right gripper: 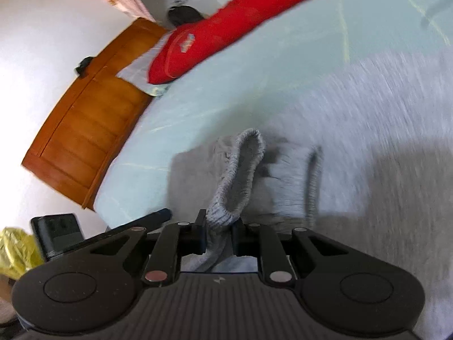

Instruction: Fold clothes

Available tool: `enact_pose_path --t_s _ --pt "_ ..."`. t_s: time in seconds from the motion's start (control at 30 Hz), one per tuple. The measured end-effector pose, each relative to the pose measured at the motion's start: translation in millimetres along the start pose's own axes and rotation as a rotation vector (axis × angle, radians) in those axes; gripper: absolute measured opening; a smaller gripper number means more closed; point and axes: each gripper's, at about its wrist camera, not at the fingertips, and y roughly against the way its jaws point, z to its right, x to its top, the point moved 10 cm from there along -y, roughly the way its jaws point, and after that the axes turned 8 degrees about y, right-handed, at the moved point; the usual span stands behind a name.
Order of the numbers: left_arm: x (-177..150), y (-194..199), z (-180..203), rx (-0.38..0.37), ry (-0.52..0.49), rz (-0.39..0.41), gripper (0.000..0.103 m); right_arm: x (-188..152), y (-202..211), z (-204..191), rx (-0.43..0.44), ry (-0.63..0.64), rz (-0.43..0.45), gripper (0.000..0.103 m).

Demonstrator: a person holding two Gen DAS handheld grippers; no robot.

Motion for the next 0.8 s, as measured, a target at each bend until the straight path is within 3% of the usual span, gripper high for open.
enact_pose_path --t_s 0.1,0.3,0.37,0.4,0.47,0.53,0.57,0.67,0.8 --pt "3 2 4 -0.017 -0.018 0.002 0.071 -6 14 -3 -0.017 0.024 -0.022 0.019" --pt "1 -22 -3 -0.012 -0.004 -0.061 0.071 -48 4 44 -0.074 -0.116 -0.137 0.018" --pt "-5 -30 -4 -0.014 -0.027 -0.087 0.071 -44 10 42 -0.061 -0.125 -0.131 0.023" --pt "-9 -36 -7 -0.009 -0.028 -0.104 0.072 -41 13 40 -0.065 -0.110 -0.131 0.032" --pt "-17 -40 -11 -0.023 -0.012 -0.108 0.073 -24 22 34 -0.101 -0.039 -0.118 0.038" --pt "-19 -38 -10 -0.045 -0.003 -0.106 0.074 -6 32 29 -0.137 0.032 -0.105 0.060" --pt "-20 -37 -11 -0.053 0.000 -0.107 0.074 7 33 25 -0.160 0.076 -0.092 0.063" --pt "-15 -30 -12 -0.087 0.021 -0.090 0.074 42 28 8 -0.162 0.204 -0.071 0.064" --pt "11 -10 -14 -0.153 0.047 -0.023 0.074 69 -14 -34 -0.061 0.378 -0.107 0.064"
